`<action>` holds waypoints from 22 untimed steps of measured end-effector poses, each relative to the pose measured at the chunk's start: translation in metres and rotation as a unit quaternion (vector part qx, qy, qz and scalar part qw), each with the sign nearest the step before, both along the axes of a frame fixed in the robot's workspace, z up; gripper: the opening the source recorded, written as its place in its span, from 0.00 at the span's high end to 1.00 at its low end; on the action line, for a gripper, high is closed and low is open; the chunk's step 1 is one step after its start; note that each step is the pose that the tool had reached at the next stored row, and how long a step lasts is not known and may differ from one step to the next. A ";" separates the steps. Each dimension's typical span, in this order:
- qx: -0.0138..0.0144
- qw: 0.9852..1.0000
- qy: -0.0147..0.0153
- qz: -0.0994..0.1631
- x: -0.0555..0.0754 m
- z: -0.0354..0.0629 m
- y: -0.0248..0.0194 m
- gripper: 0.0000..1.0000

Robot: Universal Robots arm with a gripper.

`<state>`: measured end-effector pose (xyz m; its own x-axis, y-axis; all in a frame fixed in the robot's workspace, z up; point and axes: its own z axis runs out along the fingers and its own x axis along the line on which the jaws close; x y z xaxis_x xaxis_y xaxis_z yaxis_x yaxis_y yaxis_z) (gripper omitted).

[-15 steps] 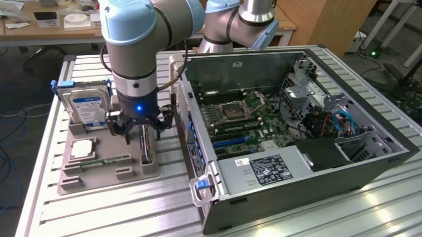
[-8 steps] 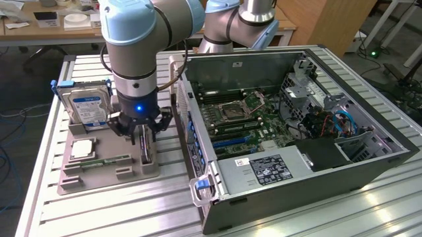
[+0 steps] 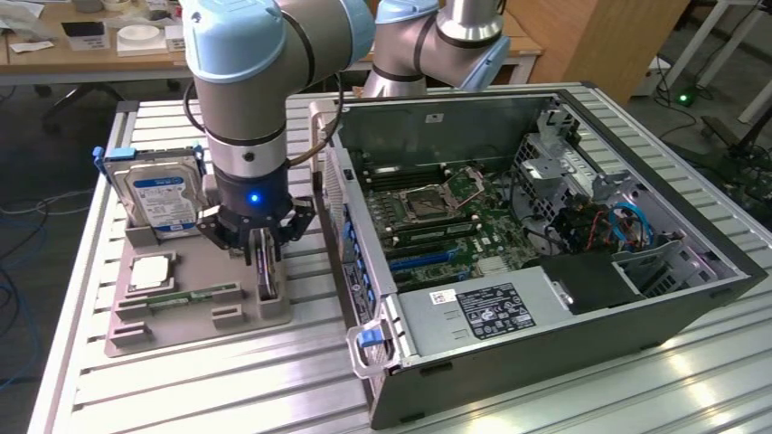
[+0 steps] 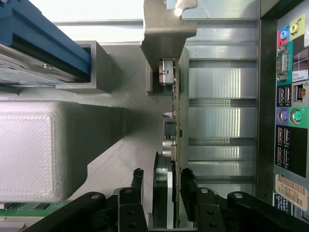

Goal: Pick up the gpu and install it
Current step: 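Pick up the gpu and move the gpu toward the slot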

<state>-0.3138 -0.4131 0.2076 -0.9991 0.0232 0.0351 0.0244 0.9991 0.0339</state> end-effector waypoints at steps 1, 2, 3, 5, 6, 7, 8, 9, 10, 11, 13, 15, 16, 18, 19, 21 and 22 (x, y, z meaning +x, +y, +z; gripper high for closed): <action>0.000 1.000 0.000 0.000 0.000 0.0000 0.0000 0.56; 0.000 1.000 0.000 0.000 0.000 0.0000 0.0000 0.56; -0.001 1.000 0.000 0.000 0.000 -0.0001 0.0000 0.56; -0.002 1.000 0.000 0.000 0.000 -0.0001 0.0001 0.56; -0.003 1.000 0.000 0.000 0.000 0.0000 0.0000 0.56; -0.003 1.000 0.000 0.000 0.000 0.0000 0.0000 0.56; -0.003 1.000 0.000 0.000 0.000 0.0000 0.0000 0.56; -0.003 1.000 0.000 0.000 0.000 0.0000 0.0000 0.56; -0.004 1.000 0.000 0.000 0.000 -0.0001 0.0000 0.57; -0.004 1.000 0.000 0.000 0.000 -0.0002 0.0001 0.57; -0.008 1.000 0.000 0.000 0.000 -0.0003 0.0000 0.64; -0.011 1.000 0.000 0.000 0.000 -0.0004 0.0000 0.64; -0.012 1.000 0.000 0.000 0.000 -0.0005 0.0000 0.64; -0.013 1.000 0.000 0.000 0.000 -0.0005 0.0000 0.64; -0.013 1.000 0.000 0.000 0.001 -0.0005 0.0001 0.64; -0.013 1.000 0.000 0.000 0.003 -0.0006 0.0001 0.64; -0.013 1.000 0.000 0.000 0.003 -0.0006 0.0000 0.64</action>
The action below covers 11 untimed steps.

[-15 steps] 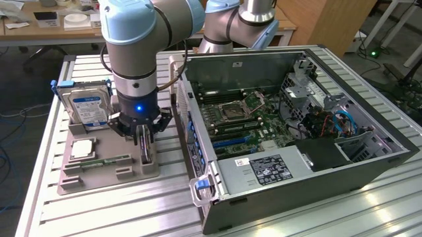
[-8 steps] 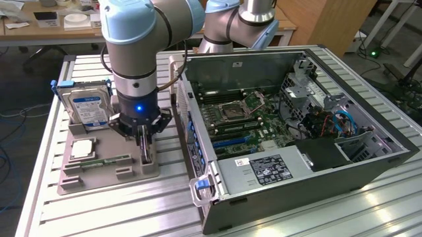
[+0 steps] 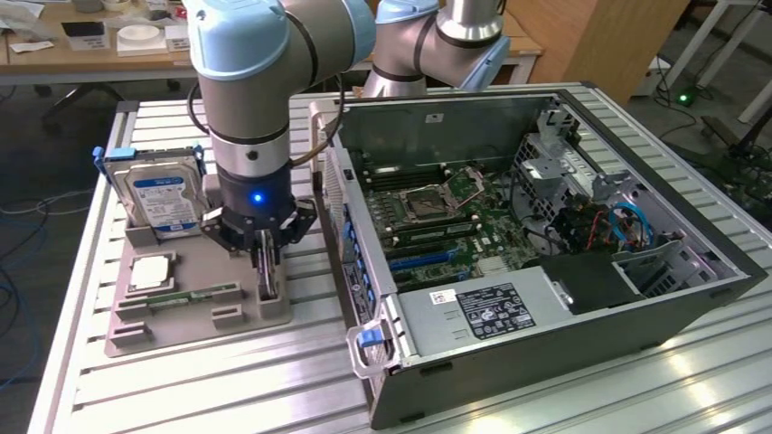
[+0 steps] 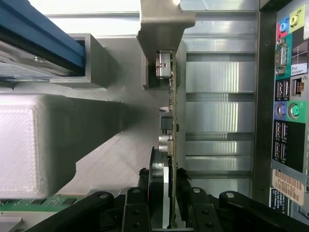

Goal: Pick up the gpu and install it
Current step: 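Pick up the gpu and move the gpu toward the slot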

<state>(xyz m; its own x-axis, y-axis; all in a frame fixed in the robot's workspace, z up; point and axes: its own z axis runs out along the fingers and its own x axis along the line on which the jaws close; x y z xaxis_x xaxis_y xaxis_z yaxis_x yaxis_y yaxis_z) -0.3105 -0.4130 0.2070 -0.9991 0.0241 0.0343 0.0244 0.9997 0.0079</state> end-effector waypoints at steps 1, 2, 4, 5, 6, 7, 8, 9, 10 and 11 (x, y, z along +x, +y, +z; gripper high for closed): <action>0.000 1.000 0.000 0.000 0.000 0.0000 0.0000 0.64; 0.000 1.000 0.000 0.000 0.000 0.0000 0.0000 0.64; 0.000 1.000 0.000 0.000 0.000 0.0000 0.0000 0.64; -0.001 1.000 0.000 0.000 0.000 0.0004 0.0001 0.64; -0.002 1.000 0.000 0.000 0.000 0.0009 0.0003 0.64; -0.003 1.000 0.000 0.000 0.000 0.0010 0.0006 0.64; -0.004 1.000 0.000 0.000 0.000 0.0011 0.0006 0.64; -0.005 1.000 0.000 0.000 0.000 0.0013 0.0006 0.64; -0.006 1.000 0.000 0.000 0.000 0.0013 0.0006 0.64; -0.007 1.000 0.000 0.000 0.000 0.0013 0.0006 0.64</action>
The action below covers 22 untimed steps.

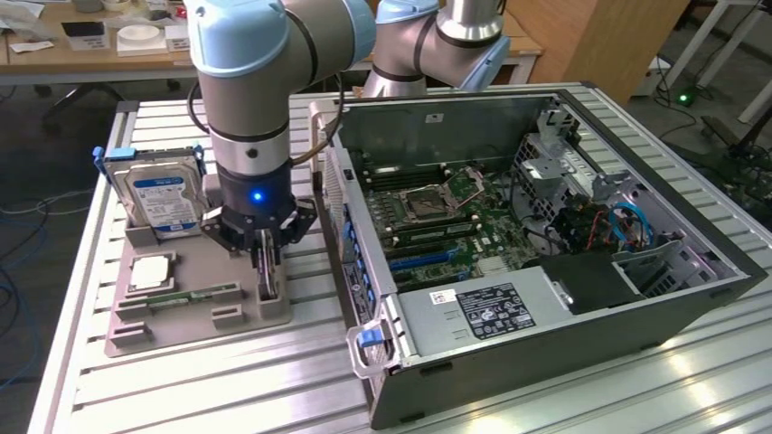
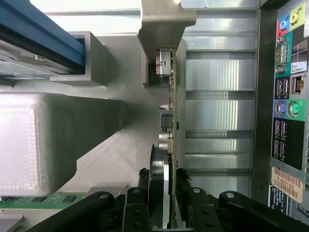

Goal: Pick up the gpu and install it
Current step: 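Pick up the gpu and move the gpu toward the slot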

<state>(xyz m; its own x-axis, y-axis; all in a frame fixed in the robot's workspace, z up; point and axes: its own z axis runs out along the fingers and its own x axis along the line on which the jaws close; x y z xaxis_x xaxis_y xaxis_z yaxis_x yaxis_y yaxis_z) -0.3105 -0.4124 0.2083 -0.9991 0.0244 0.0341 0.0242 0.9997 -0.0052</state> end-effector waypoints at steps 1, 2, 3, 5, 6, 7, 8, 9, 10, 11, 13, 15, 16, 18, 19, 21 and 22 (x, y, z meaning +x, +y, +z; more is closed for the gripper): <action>-0.001 1.000 0.000 0.000 0.000 0.0000 0.0001 0.64; -0.002 1.000 0.000 0.000 0.000 0.0002 0.0003 0.64; -0.004 1.000 0.000 0.000 0.000 0.0007 0.0007 0.64; -0.006 1.000 0.000 0.000 0.000 0.0008 0.0014 0.64; -0.007 1.000 0.000 0.000 0.000 0.0008 0.0019 0.64; -0.008 1.000 0.000 0.000 0.000 0.0008 0.0025 0.64; -0.009 1.000 0.000 0.000 0.000 0.0008 0.0038 0.64; -0.010 1.000 0.000 0.000 0.000 0.0008 0.0044 0.64; -0.010 1.000 0.000 0.000 0.000 0.0008 0.0044 0.64; -0.010 1.000 0.000 0.000 0.000 0.0008 0.0044 0.64; -0.010 1.000 0.000 0.000 0.000 0.0008 0.0044 0.64; -0.010 1.000 0.000 0.000 0.000 0.0009 0.0058 0.64; -0.010 1.000 0.000 0.000 0.000 0.0009 0.0067 0.64; -0.010 1.000 0.000 0.000 0.000 0.0008 0.0075 0.64; -0.010 1.000 0.000 0.000 0.000 0.0008 0.0081 0.64; -0.010 1.000 0.000 0.000 0.000 0.0008 0.0084 0.64; -0.010 1.000 0.000 0.000 0.000 0.0008 0.0084 0.66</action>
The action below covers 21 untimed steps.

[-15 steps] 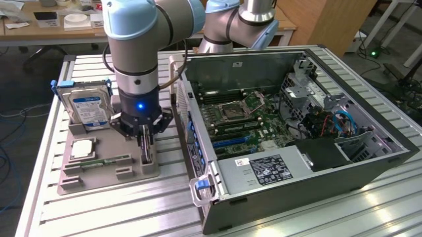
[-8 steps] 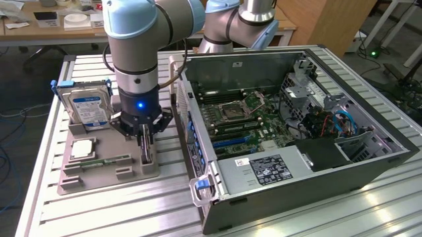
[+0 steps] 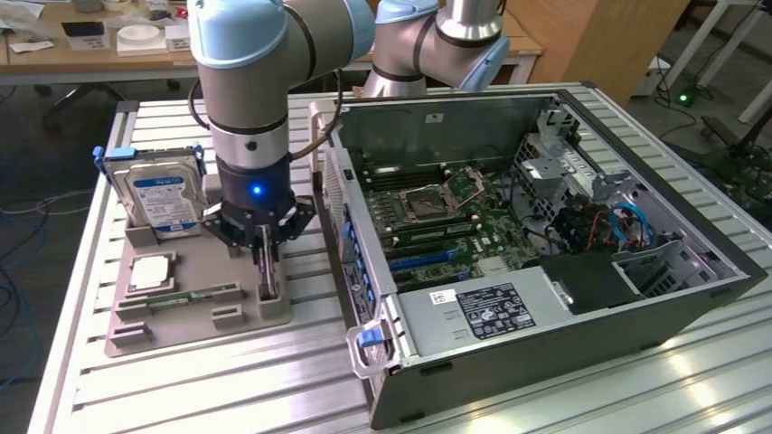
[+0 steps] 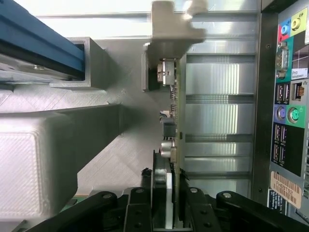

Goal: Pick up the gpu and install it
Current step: 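Pick up the gpu and move the gpu toward the slot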

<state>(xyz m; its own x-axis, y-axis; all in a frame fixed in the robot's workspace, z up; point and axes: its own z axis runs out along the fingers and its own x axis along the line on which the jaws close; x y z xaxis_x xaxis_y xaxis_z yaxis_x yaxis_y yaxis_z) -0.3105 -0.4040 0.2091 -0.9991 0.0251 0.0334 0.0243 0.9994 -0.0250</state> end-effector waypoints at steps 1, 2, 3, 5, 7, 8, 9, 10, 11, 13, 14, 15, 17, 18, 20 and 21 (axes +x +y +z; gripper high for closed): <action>0.000 1.000 0.000 0.000 0.000 0.0000 0.0000 0.66; 0.000 1.000 0.000 0.000 0.000 0.0000 0.0000 0.72; 0.000 1.000 0.000 0.000 0.000 0.0000 0.0000 0.72; 0.000 1.000 0.000 0.000 0.000 0.0001 0.0001 0.72; 0.000 1.000 0.000 0.000 0.000 0.0001 0.0001 0.72; 0.000 1.000 0.000 0.000 0.000 0.0000 0.0001 0.72; 0.000 1.000 0.000 0.000 0.000 0.0000 0.0001 0.72; 0.000 1.000 0.000 0.000 0.000 0.0001 0.0001 0.72; 0.000 1.000 0.000 0.000 -0.001 0.0060 0.0001 0.72; 0.000 1.000 0.000 0.000 -0.001 0.0129 0.0001 0.72; 0.000 1.000 0.000 0.000 -0.001 0.0161 0.0001 0.72; 0.000 1.000 0.000 0.000 -0.001 0.0192 0.0001 0.72; 0.000 1.000 0.000 0.000 -0.001 0.0261 0.0001 0.72; 0.000 1.000 0.000 0.000 -0.001 0.0292 0.0001 0.72; 0.000 1.000 0.000 0.000 -0.001 0.0368 0.0001 0.72; 0.000 1.000 0.000 0.000 -0.001 0.0408 0.0001 0.72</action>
<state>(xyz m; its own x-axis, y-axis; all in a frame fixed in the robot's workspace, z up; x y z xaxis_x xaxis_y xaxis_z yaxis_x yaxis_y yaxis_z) -0.3111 -0.4039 0.2499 -0.9991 0.0252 0.0334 0.0243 0.9994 -0.0249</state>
